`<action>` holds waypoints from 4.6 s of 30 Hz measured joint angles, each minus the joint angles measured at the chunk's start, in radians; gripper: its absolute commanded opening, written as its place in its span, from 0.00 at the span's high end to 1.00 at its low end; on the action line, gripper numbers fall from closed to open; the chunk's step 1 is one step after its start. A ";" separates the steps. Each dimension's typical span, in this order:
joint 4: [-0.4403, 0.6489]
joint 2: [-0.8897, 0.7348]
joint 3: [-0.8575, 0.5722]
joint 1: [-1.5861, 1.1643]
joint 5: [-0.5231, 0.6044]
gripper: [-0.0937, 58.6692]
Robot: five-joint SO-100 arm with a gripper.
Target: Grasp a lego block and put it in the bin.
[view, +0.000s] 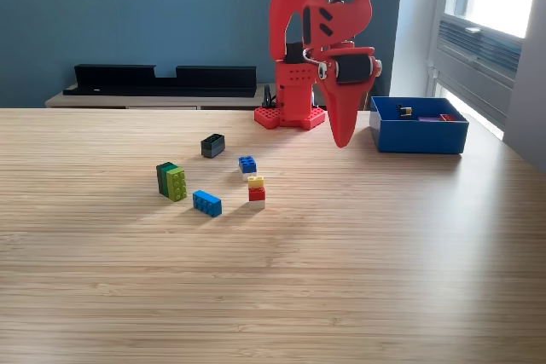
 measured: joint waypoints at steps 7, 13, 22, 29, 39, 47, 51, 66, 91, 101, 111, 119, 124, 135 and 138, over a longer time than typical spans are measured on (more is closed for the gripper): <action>-0.052 0.000 0.015 0.107 0.002 1.00; -0.074 0.000 0.015 0.184 0.155 1.00; -0.072 0.000 0.015 0.232 0.341 1.00; -0.071 0.000 0.015 0.242 0.345 1.00; 0.066 0.002 0.003 0.307 0.413 1.00; 0.086 0.009 0.044 0.350 0.456 1.00; 0.086 0.011 0.051 0.383 0.456 1.00; 0.086 0.011 0.051 0.431 0.434 1.00; 0.069 0.012 0.173 0.482 0.492 0.68; 0.038 0.023 0.198 0.485 0.486 0.53; -0.003 0.066 0.285 0.446 0.459 0.52; -0.003 0.066 0.291 0.439 0.460 0.56; -0.021 0.066 0.327 0.449 0.459 0.65; -0.161 0.067 0.420 0.494 0.468 0.80; -0.179 0.069 0.423 0.494 0.468 0.78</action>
